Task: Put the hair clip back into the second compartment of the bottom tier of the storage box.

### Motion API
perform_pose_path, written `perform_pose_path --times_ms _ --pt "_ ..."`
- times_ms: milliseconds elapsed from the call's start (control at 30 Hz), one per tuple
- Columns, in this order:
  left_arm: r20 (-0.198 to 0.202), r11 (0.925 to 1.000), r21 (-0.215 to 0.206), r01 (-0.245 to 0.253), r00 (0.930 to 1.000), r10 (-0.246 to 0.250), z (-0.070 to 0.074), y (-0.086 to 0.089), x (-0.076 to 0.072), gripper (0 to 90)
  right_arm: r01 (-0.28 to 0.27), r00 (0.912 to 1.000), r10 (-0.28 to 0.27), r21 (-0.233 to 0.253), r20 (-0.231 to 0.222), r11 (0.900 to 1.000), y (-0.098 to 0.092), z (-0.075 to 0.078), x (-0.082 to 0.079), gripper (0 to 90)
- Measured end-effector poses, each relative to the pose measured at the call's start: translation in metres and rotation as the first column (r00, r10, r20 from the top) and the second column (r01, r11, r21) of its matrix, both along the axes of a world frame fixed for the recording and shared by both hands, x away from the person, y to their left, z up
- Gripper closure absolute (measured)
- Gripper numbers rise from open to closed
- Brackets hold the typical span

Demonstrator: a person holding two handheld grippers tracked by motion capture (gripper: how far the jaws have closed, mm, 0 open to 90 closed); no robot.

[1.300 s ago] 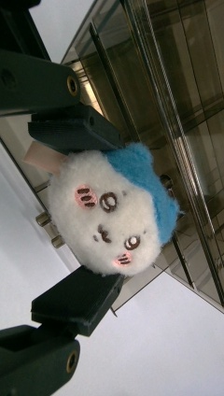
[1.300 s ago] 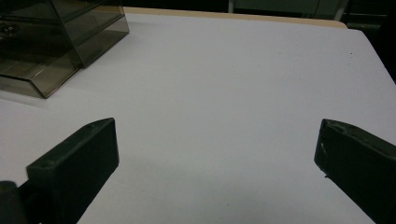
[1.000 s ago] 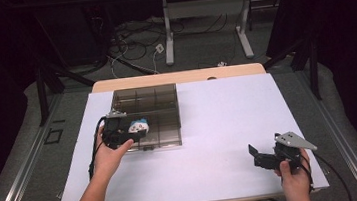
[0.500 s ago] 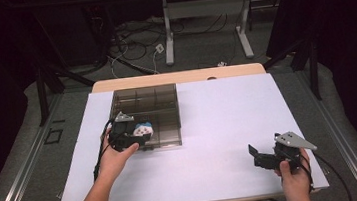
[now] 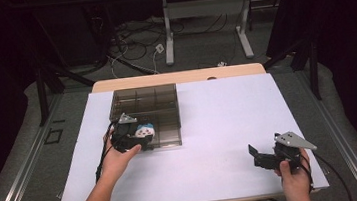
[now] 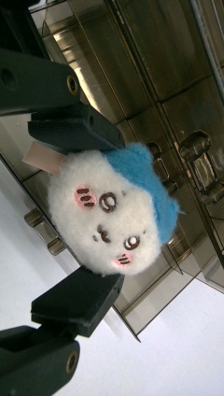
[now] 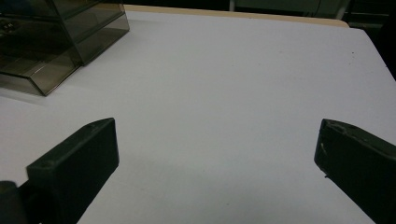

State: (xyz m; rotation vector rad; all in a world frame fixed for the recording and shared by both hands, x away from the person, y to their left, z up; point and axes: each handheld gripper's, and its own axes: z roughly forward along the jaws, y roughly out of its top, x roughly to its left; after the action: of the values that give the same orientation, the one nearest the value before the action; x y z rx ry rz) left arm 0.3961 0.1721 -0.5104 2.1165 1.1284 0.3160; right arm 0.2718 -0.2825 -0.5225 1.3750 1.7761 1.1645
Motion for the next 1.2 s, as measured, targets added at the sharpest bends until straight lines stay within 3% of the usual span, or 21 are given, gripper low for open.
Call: perform_pose_path --times_ms 1200 --pt "-0.01 0.9985 0.048 0.028 0.9996 -0.027 -0.01 -0.012 0.001 33.3 -0.001 1.0 0.001 0.001 -0.002 1.0 0.001 -0.001 0.0 0.0"
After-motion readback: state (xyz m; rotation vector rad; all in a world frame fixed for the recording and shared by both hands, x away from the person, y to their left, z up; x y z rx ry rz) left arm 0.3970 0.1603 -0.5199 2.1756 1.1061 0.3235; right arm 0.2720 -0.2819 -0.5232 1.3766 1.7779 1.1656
